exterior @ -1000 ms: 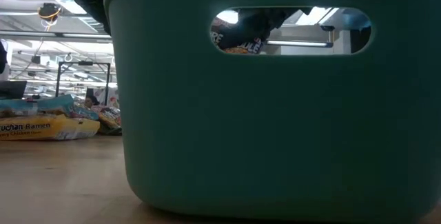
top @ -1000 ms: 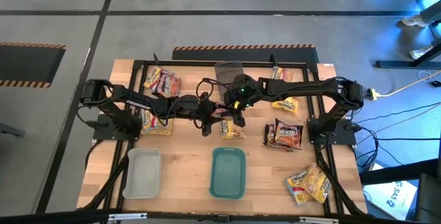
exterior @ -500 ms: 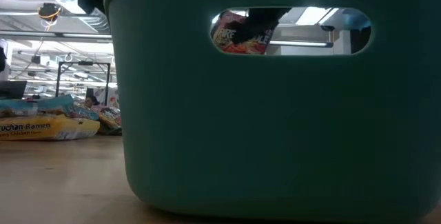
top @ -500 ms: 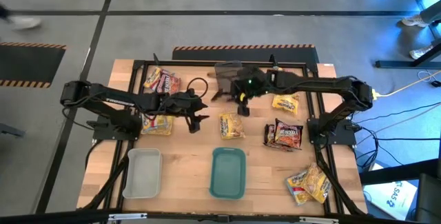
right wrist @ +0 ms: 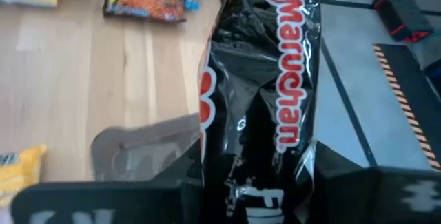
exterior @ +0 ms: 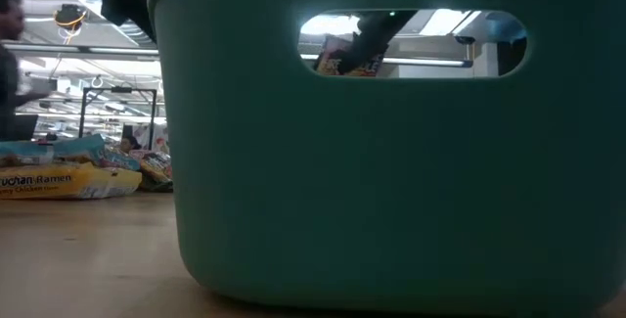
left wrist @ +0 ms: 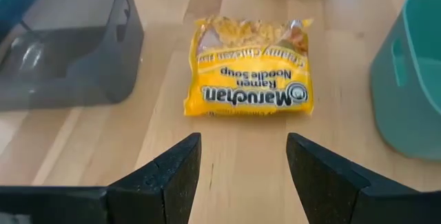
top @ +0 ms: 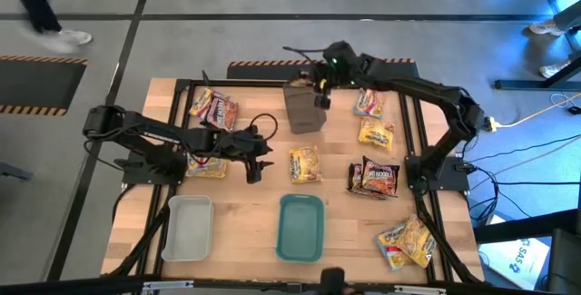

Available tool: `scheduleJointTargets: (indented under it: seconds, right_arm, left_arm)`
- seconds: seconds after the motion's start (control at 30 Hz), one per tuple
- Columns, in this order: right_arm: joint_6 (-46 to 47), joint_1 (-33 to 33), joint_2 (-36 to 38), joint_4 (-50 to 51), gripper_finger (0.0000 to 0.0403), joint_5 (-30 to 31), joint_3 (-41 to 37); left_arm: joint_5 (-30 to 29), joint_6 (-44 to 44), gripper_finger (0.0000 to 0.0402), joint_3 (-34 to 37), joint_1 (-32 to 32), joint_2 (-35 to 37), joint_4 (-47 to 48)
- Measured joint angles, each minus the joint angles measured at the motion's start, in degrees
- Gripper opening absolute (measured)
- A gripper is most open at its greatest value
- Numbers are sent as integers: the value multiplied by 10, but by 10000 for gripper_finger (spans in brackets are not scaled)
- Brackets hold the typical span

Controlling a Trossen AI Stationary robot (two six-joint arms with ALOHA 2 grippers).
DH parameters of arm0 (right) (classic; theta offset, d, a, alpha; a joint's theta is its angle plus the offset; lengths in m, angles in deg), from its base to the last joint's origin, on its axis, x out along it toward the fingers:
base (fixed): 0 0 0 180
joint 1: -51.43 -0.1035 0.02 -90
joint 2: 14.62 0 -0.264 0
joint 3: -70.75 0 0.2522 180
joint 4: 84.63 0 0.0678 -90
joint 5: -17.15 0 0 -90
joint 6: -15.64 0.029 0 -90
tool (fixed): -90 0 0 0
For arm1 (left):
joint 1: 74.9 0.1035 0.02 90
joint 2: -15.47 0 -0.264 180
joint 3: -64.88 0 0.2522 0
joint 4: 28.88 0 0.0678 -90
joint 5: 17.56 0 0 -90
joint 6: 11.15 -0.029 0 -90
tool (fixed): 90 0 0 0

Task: Sort Maruchan noodles
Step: Put the black noodle pack into the black bin

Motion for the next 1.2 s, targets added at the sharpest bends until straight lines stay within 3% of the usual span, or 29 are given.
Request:
scheduleJointTargets:
  seconds: [0.4,0.6,1.2]
  right_arm:
    - [-41,50,-177,198,98,-93,249]
    - [-63,64,-228,203,97,-121,260]
    - [-102,73,-308,202,98,-86,261]
  left_arm:
    - [0,0,209,0,0,0,-9]
    - [0,0,209,0,0,0,-9]
    - [0,0,209,0,0,0,-26]
